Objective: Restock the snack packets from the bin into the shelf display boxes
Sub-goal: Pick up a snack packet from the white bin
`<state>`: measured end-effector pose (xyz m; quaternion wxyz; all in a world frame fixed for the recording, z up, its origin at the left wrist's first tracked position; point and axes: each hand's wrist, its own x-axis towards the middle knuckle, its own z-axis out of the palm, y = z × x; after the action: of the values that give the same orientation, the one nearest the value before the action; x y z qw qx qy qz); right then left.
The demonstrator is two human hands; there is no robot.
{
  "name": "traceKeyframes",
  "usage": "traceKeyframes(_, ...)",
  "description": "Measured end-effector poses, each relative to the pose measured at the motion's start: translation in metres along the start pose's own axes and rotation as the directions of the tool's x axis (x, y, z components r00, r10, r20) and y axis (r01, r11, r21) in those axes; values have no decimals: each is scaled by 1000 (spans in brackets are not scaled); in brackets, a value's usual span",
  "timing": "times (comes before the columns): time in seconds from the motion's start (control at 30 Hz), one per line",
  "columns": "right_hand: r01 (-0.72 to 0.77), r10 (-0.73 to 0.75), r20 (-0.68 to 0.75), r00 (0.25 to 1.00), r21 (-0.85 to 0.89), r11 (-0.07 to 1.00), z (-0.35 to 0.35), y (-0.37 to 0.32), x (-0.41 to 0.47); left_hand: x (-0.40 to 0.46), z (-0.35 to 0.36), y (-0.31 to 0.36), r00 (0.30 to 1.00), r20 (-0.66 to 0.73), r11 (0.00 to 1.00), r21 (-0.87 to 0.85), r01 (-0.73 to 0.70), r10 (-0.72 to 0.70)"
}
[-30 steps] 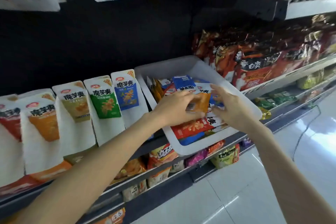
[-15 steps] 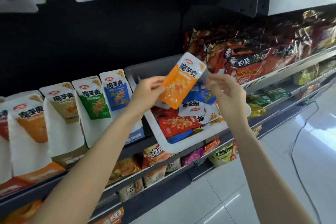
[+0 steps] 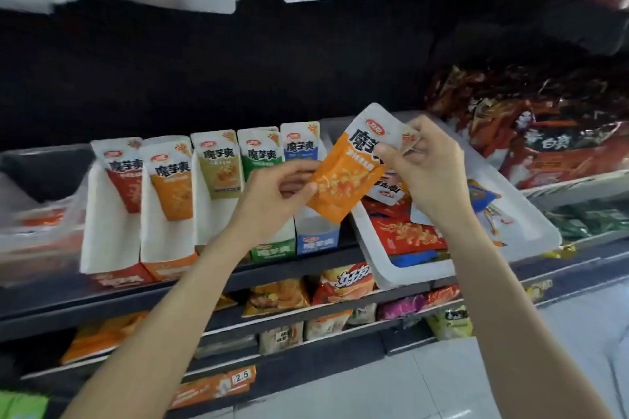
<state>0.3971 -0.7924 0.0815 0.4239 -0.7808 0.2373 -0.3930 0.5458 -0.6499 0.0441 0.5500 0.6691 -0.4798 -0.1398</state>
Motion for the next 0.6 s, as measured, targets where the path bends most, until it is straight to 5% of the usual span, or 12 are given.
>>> traceKeyframes(0.2, 123, -124, 92, 988, 17, 992, 77, -24, 7, -39, -70, -36, 955, -296, 942, 321, 95, 4)
traceKeyframes(0.3, 177, -181, 23, 983, 119, 977, 117, -36, 15, -61, -110, -61, 906, -422, 736, 620, 273, 19)
traceKeyframes(0.47, 184, -209, 135, 969, 178, 967, 196, -56, 26, -80, -149, -88, 863, -489, 709, 565, 422, -124)
traceKeyframes(0.6, 354, -338, 193, 921, -54, 934, 244, -51, 34, -79, -156, -96, 862, -464, 726, 519, 451, -204)
